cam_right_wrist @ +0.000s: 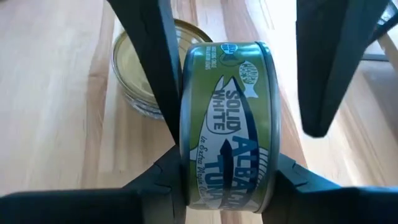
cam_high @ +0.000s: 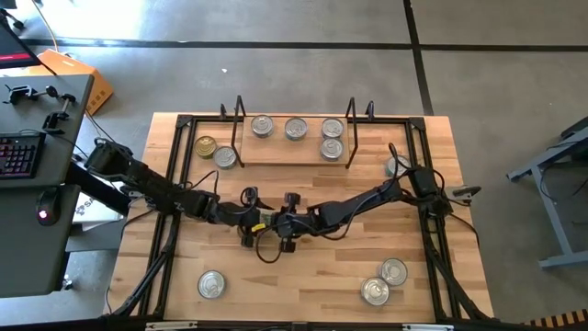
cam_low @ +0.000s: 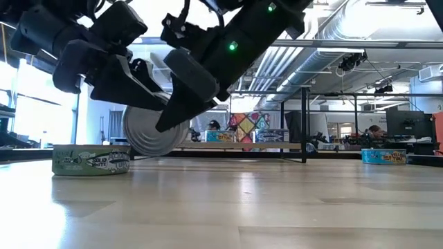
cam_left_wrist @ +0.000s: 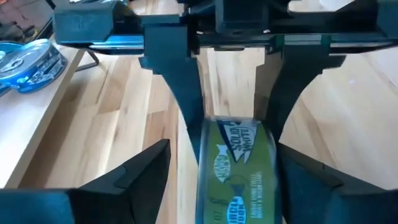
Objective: Stack canned seafood by type on shelf
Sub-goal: Put the green tuna can on the shelf aligned with the other green tuna can
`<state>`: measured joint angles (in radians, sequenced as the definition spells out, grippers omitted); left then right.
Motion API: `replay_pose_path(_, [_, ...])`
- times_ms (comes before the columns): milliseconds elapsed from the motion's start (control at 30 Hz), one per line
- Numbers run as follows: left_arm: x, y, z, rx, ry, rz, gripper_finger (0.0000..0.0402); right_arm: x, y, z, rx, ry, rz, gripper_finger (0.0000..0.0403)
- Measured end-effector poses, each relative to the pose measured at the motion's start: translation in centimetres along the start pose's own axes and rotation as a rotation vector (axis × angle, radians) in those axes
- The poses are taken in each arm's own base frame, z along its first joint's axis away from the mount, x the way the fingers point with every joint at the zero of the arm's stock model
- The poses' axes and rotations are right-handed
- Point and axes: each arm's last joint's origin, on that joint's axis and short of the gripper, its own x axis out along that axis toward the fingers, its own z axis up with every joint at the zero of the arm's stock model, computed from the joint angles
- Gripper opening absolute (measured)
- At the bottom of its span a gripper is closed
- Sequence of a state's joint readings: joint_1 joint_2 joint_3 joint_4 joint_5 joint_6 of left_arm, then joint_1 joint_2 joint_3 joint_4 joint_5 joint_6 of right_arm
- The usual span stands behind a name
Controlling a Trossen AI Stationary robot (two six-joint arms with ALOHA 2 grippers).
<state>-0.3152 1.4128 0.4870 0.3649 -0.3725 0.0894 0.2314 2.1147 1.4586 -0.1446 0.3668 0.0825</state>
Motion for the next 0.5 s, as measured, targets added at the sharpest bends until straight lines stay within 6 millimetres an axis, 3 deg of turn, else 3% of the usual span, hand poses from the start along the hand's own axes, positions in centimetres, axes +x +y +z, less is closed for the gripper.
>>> replay_pose_path(100, [0.0, 0.1, -0.1, 0.002, 0.008, 0.001, 0.0219, 0.0, -0.1, 0.0, -0.002, -0.002, 0.000, 0.0120])
replay_pose_path(200, [0.0, 0.0, -0.1, 0.004, 0.013, -0.014, 0.0168, 0.0, -0.1, 0.0, -0.022, -0.002, -0.002, 0.0121])
replay_pose_path(300, [0.0, -0.1, -0.4, 0.007, 0.035, -0.037, 0.0115, -0.1, 0.2, -0.1, -0.067, 0.006, 0.002, 0.0167])
replay_pose_path(400, [0.0, -0.1, -0.6, -0.004, 0.064, -0.035, 0.0117, -0.1, 0.2, -0.7, -0.054, 0.063, -0.007, 0.0217])
replay_pose_path(500, [-0.1, -0.2, -0.5, -0.012, 0.054, -0.029, 0.0117, -0.1, 0.3, -1.8, -0.026, 0.132, -0.032, 0.0237])
